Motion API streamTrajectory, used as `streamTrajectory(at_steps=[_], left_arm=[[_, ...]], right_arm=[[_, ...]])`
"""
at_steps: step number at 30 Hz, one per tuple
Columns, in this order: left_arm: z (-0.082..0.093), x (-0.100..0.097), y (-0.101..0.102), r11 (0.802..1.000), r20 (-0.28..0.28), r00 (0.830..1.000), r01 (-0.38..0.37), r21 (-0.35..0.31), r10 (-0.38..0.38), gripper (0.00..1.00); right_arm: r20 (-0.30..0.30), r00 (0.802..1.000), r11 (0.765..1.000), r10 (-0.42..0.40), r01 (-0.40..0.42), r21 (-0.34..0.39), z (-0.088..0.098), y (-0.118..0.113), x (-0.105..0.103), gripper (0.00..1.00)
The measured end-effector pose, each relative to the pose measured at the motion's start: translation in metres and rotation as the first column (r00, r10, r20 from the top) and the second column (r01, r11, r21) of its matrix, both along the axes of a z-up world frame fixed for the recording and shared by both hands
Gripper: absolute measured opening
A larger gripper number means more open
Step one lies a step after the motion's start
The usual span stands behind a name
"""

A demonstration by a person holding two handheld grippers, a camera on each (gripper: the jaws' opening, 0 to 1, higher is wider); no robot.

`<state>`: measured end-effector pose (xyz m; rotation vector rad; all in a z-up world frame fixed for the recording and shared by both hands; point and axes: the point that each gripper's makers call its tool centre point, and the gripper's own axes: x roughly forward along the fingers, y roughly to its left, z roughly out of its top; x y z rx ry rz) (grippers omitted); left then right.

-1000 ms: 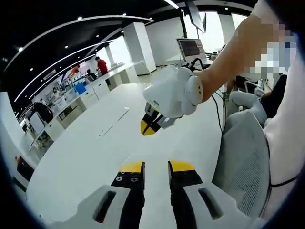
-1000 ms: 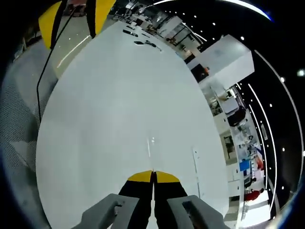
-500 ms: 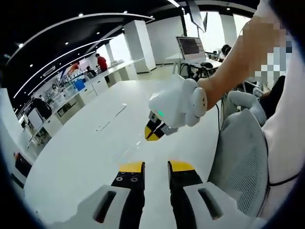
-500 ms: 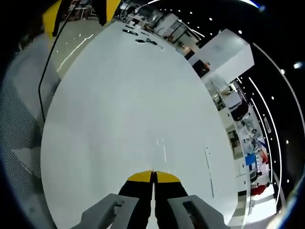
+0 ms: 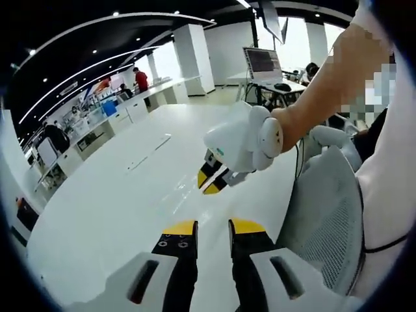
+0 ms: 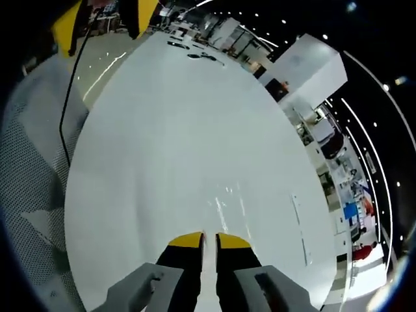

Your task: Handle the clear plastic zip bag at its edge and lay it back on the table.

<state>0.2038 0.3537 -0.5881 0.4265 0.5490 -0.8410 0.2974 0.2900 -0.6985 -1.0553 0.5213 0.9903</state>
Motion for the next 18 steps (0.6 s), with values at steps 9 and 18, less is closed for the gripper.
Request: streamTrajectory(at_steps=[9,18], left_arm=[[-0.011,-0.008,0.009,1.000,-0.021,0.999,-0.029,-0.008,0.028,0.16],[-0.025,-0.018,0.018,0.998,-0.050,0.997,-0.067,-0.017,0.066,0.16]], right_arm=[[-0.052,0.998,1.000,-0.018,0.019,0.010,-0.012,-0.005,-0.009,0.07],[-0.073,0.997,1.000,0.011,-0.011,-0.003,-0.018,-0.002,-0.018,0.11]])
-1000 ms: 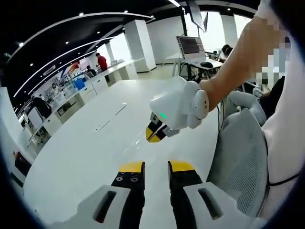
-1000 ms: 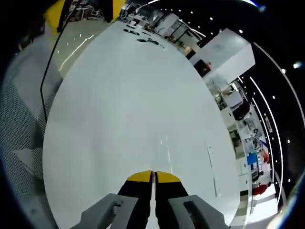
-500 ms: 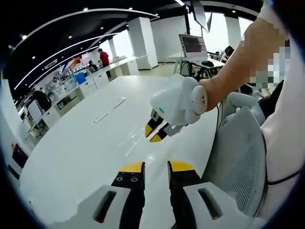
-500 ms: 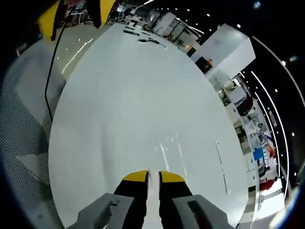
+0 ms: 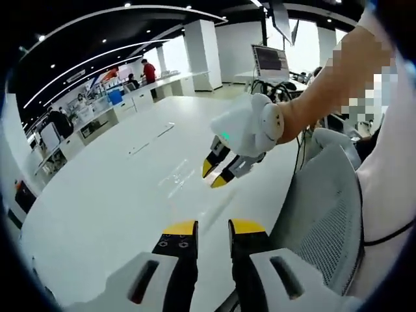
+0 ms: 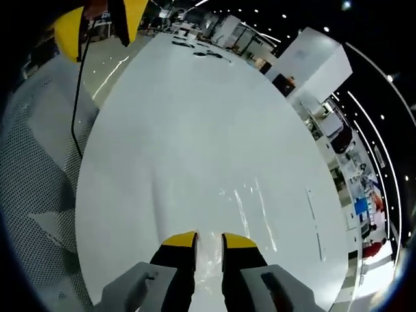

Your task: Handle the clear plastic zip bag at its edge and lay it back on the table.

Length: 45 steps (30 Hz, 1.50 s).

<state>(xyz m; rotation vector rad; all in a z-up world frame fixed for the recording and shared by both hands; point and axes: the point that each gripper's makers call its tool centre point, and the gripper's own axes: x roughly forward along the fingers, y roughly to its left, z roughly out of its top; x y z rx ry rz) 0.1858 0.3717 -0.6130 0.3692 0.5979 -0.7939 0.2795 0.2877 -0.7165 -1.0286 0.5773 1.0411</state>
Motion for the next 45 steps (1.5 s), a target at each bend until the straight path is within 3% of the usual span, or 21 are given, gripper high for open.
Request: streamTrajectory(at_steps=[21,33,39,45], left_arm=[[-0.006,-0.009,0.003,1.000,-0.018,1.000,-0.023,-0.008,0.023,0.16],[-0.009,-0.014,0.007,0.999,-0.026,0.999,-0.033,-0.011,0.032,0.16],[-0.006,-0.015,0.008,0.999,-0.023,0.999,-0.033,-0.011,0.033,0.16],[-0.006,-0.017,0.006,0.999,-0.023,0.999,-0.030,-0.010,0.030,0.16]], right_arm=[[-0.040,0.999,1.000,-0.010,0.010,-0.018,-0.009,-0.007,-0.008,0.16],[-0.087,0.996,1.000,-0.004,0.001,-0.031,-0.019,-0.003,-0.014,0.26],[-0.137,0.990,1.000,-0.025,0.026,0.005,-0.020,-0.001,-0.020,0.33],[-0.143,0.989,0.999,-0.041,0.044,0.017,-0.015,-0.004,-0.019,0.34]])
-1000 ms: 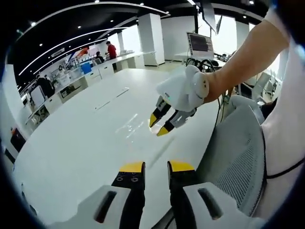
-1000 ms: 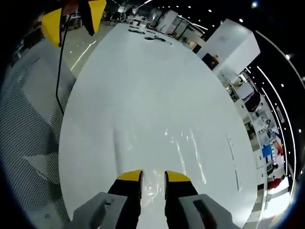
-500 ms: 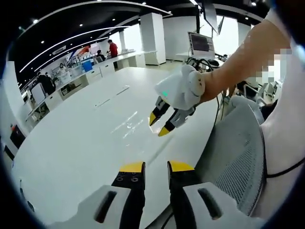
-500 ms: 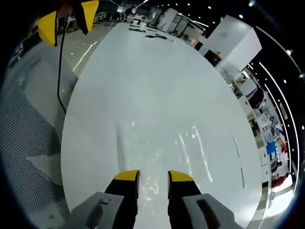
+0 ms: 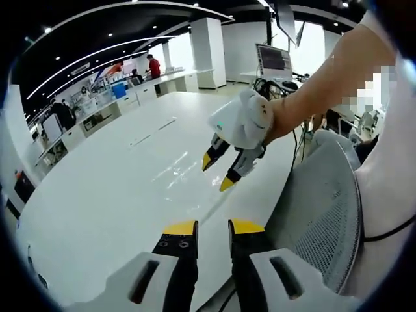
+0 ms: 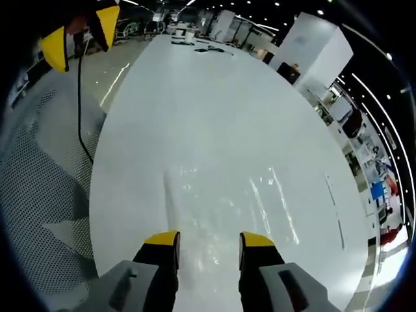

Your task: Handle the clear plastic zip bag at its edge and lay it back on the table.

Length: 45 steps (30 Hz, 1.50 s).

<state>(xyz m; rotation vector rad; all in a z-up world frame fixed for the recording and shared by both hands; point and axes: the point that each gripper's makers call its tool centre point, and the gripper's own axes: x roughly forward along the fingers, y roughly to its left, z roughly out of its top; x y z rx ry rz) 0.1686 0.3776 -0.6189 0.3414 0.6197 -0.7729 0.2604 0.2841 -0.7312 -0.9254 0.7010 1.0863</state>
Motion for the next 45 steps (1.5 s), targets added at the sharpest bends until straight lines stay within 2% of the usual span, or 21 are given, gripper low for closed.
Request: streamTrajectory(at_steps=[4,6,8,13,14,17,22,24,31,35,39,41,42,43,45], left_arm=[[-0.001,0.000,0.000,1.000,0.002,1.000,-0.003,-0.003,0.003,0.16],[-0.003,0.000,0.002,1.000,0.001,1.000,-0.008,-0.007,0.008,0.17],[-0.006,-0.001,0.004,1.000,-0.001,1.000,-0.013,-0.009,0.013,0.17],[-0.015,-0.003,0.007,0.999,-0.016,0.999,-0.029,-0.022,0.029,0.18],[-0.017,-0.003,0.008,0.999,-0.021,0.999,-0.035,-0.028,0.034,0.18],[-0.023,-0.002,0.013,0.998,-0.029,0.999,-0.048,-0.041,0.047,0.19],[-0.033,-0.003,0.018,0.997,-0.037,0.998,-0.055,-0.046,0.053,0.21],[-0.038,-0.005,0.020,0.998,-0.039,0.998,-0.053,-0.038,0.052,0.21],[-0.051,-0.008,0.020,0.995,-0.056,0.996,-0.072,-0.066,0.069,0.22],[-0.058,-0.013,0.017,0.997,-0.065,0.996,-0.058,-0.059,0.054,0.23],[-0.061,-0.015,0.015,0.997,-0.071,0.996,-0.052,-0.066,0.047,0.25],[-0.059,-0.015,0.009,0.993,-0.071,0.996,-0.060,-0.099,0.053,0.27],[-0.057,-0.015,0.006,0.987,-0.079,0.995,-0.080,-0.143,0.069,0.29],[-0.059,-0.015,0.007,0.988,-0.078,0.995,-0.078,-0.131,0.068,0.31],[-0.063,-0.017,0.008,0.990,-0.076,0.995,-0.075,-0.117,0.066,0.31]], right_arm=[[-0.020,1.000,0.999,-0.017,0.018,0.031,0.002,-0.003,-0.005,0.36],[-0.038,0.999,0.996,-0.023,0.026,0.084,0.004,0.000,-0.010,0.38],[-0.020,0.999,0.996,-0.027,0.028,0.090,0.006,-0.002,-0.010,0.38],[-0.029,0.998,0.990,-0.055,0.059,0.125,0.011,-0.005,-0.016,0.41],[-0.028,0.997,0.985,-0.073,0.076,0.154,0.015,-0.004,-0.016,0.42],[-0.046,0.994,0.977,-0.102,0.109,0.185,0.018,-0.007,-0.017,0.45],[-0.071,0.983,0.945,-0.167,0.180,0.273,0.025,-0.014,-0.020,0.48],[-0.073,0.982,0.939,-0.174,0.187,0.289,0.029,-0.018,-0.027,0.50],[-0.112,0.961,0.882,-0.254,0.277,0.382,0.039,-0.031,-0.043,0.57],[-0.113,0.956,0.868,-0.272,0.294,0.401,0.041,-0.040,-0.049,0.58],[-0.133,0.944,0.839,-0.302,0.330,0.433,0.045,-0.049,-0.055,0.61],[-0.136,0.940,0.832,-0.312,0.339,0.440,0.049,-0.054,-0.060,0.61],[-0.141,0.936,0.813,-0.321,0.349,0.465,0.054,-0.055,-0.064,0.61],[-0.147,0.934,0.803,-0.326,0.355,0.478,0.056,-0.057,-0.067,0.61],[-0.157,0.930,0.802,-0.332,0.366,0.472,0.056,-0.063,-0.074,0.62]])
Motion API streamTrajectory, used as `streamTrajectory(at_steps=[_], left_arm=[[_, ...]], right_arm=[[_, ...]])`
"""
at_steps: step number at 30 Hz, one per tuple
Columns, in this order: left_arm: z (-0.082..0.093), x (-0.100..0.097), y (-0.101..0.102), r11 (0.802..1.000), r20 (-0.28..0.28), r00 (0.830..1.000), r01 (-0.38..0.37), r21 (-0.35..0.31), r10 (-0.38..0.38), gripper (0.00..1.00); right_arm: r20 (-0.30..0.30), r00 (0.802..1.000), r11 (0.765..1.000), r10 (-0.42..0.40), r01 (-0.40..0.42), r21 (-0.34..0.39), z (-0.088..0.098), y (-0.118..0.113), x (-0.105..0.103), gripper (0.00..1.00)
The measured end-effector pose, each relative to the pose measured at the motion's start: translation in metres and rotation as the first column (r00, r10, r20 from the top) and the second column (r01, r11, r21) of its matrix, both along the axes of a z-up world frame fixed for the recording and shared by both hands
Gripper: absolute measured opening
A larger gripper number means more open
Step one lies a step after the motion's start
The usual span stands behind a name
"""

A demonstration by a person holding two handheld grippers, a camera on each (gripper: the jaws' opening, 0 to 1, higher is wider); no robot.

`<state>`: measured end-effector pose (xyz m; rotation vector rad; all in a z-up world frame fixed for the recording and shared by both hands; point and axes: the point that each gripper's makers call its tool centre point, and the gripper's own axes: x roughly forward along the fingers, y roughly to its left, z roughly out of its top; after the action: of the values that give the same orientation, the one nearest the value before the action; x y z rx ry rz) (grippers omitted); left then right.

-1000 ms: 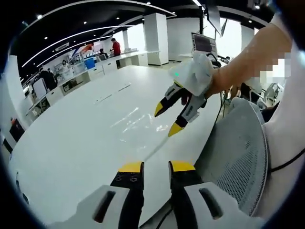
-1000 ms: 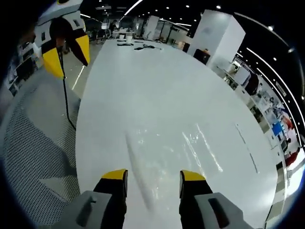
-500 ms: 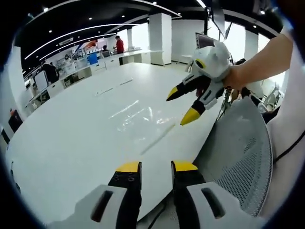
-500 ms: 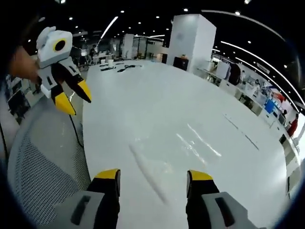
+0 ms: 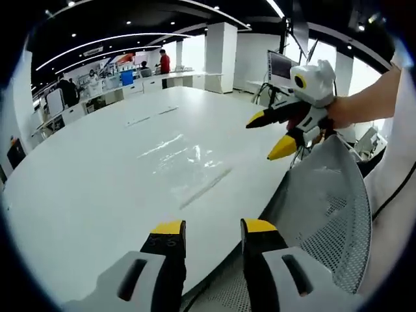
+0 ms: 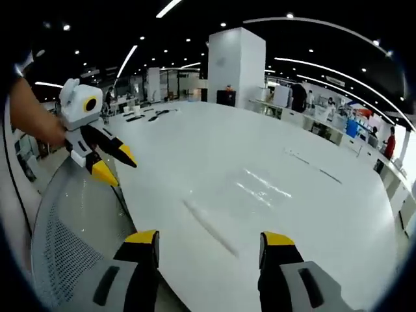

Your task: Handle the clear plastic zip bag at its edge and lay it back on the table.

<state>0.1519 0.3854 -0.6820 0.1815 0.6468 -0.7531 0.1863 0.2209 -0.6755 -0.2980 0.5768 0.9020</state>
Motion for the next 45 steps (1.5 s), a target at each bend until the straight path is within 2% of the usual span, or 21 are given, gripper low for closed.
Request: streamTrajectory(at_steps=[7,15,19,23,32,38,45], left_arm=[[-0.011,-0.009,0.003,1.000,-0.021,1.000,-0.003,-0.003,0.003,0.32],[-0.010,-0.017,-0.002,1.000,-0.020,1.000,0.006,0.004,-0.006,0.31],[-0.012,-0.019,-0.002,1.000,-0.029,1.000,-0.001,-0.006,0.001,0.31],[-0.012,-0.020,-0.003,1.000,-0.035,0.999,-0.005,-0.017,0.004,0.31],[-0.009,-0.024,-0.009,0.999,-0.033,0.999,0.013,-0.033,-0.014,0.30],[-0.006,-0.023,-0.011,0.998,-0.049,0.999,-0.008,-0.058,0.005,0.31],[0.001,-0.024,-0.018,0.997,-0.041,0.999,-0.012,-0.077,0.009,0.36]], right_arm=[[-0.001,0.999,0.998,-0.040,0.040,0.050,0.007,-0.009,-0.016,0.66],[-0.011,0.996,0.993,-0.091,0.092,0.078,0.004,-0.017,-0.027,0.68],[-0.015,0.993,0.985,-0.121,0.122,0.125,0.008,-0.013,-0.028,0.68],[0.004,0.993,0.986,-0.119,0.118,0.117,0.006,-0.007,-0.034,0.67],[0.023,0.990,0.984,-0.143,0.139,0.109,0.006,-0.006,-0.030,0.66],[0.014,0.987,0.981,-0.160,0.157,0.112,0.002,-0.009,-0.026,0.65],[0.009,0.986,0.981,-0.167,0.165,0.102,-0.001,-0.008,-0.025,0.65]])
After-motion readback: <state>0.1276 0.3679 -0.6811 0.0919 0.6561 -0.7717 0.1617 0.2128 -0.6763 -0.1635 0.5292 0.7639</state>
